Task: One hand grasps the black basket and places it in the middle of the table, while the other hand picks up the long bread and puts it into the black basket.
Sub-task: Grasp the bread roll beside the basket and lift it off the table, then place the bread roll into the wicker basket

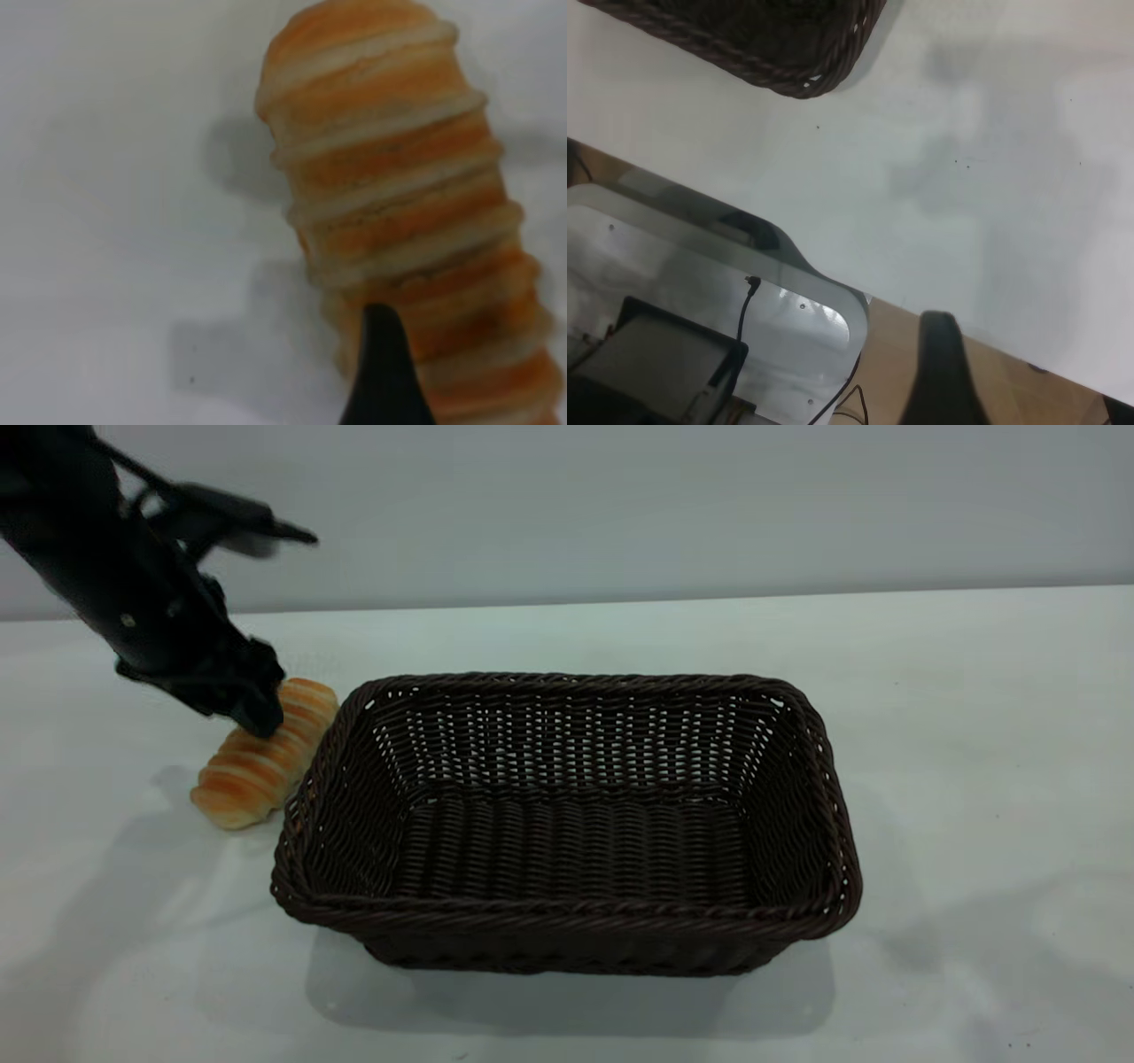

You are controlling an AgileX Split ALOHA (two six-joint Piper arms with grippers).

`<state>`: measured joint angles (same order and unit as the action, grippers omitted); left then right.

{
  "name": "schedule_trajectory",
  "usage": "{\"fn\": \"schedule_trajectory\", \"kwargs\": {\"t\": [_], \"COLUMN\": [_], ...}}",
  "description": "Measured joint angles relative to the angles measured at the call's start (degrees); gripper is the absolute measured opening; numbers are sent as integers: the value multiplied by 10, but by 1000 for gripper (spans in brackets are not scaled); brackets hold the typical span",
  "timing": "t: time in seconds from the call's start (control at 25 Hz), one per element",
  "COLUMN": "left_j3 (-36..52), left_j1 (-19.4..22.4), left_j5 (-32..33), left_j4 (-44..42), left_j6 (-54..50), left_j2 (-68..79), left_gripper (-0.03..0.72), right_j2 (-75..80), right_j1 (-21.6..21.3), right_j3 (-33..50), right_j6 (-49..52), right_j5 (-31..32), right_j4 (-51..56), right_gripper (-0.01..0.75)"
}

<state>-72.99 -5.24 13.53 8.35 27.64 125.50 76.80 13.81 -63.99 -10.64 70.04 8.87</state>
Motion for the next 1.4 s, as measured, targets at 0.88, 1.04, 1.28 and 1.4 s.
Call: {"fn": "schedule_trajectory", "kwargs": {"t": [0.88, 1.04, 1.28, 1.4], "left_j3": [-4, -4, -3, -3], "left_j1": [-46, -119, -213, -236], "left_j5": [64, 109, 146, 151], "left_j4": [21, 28, 29, 29], "left_j6": [-75, -64, -60, -60], "left_j2": [-150, -168, -140, -116], "left_gripper": [76, 76, 75, 93], "right_j2": [0, 0, 0, 0], "right_j1": [0, 0, 0, 0], "right_j3": [0, 0, 0, 0], "right_j6": [7, 7, 7, 7], "right_j5": [0, 0, 0, 0], "right_j4": [6, 6, 6, 6], "right_gripper": [577, 577, 577, 577]}}
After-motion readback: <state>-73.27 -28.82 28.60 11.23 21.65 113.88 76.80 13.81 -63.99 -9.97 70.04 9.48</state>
